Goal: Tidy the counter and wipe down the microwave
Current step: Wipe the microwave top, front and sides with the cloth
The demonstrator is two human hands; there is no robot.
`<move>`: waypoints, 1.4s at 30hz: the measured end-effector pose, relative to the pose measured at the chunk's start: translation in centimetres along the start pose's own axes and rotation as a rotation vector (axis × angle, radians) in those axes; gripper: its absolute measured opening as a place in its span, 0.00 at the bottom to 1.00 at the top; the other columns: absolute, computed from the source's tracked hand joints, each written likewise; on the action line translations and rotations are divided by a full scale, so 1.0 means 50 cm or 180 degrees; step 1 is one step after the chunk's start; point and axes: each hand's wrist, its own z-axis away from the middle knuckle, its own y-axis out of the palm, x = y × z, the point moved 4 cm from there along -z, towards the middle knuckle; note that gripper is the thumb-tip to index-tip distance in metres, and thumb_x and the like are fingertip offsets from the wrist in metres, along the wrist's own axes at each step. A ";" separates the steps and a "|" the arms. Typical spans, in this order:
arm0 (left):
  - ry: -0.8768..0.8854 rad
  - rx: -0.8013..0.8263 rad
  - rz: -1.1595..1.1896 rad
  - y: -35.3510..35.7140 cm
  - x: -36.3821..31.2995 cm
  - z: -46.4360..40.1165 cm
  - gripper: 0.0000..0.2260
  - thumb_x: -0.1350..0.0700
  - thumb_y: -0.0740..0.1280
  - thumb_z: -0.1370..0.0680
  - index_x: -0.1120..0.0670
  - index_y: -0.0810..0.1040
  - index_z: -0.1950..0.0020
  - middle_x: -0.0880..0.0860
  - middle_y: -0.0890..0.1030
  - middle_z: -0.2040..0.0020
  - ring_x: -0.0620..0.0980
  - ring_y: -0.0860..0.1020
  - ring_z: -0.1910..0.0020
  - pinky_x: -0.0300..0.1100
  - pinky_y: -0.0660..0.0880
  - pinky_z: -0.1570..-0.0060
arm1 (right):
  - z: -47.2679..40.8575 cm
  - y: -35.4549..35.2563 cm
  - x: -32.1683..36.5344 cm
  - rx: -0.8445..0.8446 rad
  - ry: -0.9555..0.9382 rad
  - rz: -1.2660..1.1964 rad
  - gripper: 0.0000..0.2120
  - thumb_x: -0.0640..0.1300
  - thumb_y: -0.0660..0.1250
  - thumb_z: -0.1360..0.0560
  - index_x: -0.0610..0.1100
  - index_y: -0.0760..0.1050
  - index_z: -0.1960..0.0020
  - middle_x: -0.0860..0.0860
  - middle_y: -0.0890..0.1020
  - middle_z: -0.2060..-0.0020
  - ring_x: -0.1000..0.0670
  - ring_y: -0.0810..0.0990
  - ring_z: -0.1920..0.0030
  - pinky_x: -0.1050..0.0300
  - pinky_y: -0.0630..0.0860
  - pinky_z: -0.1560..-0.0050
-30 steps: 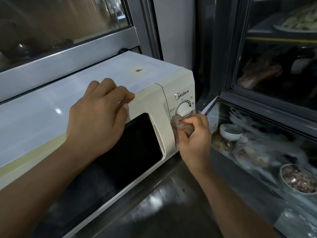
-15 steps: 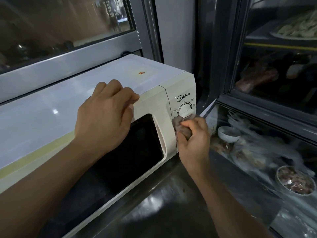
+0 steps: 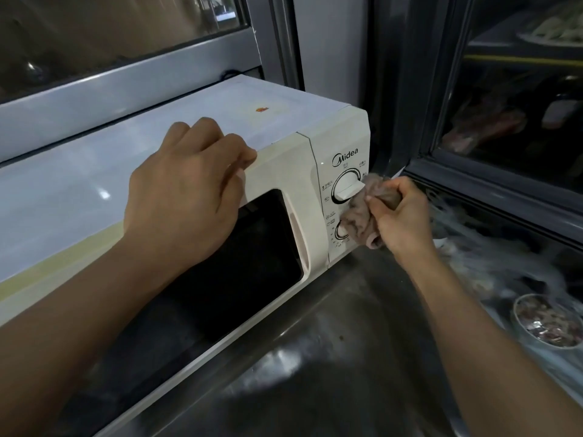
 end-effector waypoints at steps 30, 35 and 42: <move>-0.0021 -0.0128 -0.0024 0.002 0.002 0.000 0.13 0.55 0.57 0.24 0.52 0.77 0.44 0.52 0.74 0.52 0.54 0.70 0.51 0.41 0.60 0.66 | 0.139 0.071 -0.078 -0.0379 0.0327 -0.0127 0.07 0.34 0.63 0.25 0.43 0.67 0.53 0.41 0.77 0.54 0.50 0.80 0.56 0.72 0.72 0.62; -0.0025 -0.0127 -0.0055 0.000 0.000 0.002 0.13 0.55 0.57 0.24 0.53 0.77 0.45 0.51 0.74 0.53 0.53 0.70 0.52 0.39 0.57 0.68 | 0.203 0.090 -0.036 -0.0143 0.0356 -0.0237 0.06 0.33 0.62 0.24 0.41 0.72 0.49 0.47 0.77 0.54 0.58 0.75 0.58 0.80 0.65 0.59; -0.0031 -0.0089 -0.0023 -0.001 0.001 0.001 0.13 0.55 0.57 0.24 0.53 0.78 0.45 0.52 0.74 0.53 0.54 0.71 0.53 0.40 0.61 0.68 | 0.173 0.050 0.094 -0.0281 -0.0282 -0.0249 0.11 0.35 0.64 0.25 0.39 0.78 0.44 0.44 0.82 0.52 0.48 0.81 0.51 0.54 0.77 0.45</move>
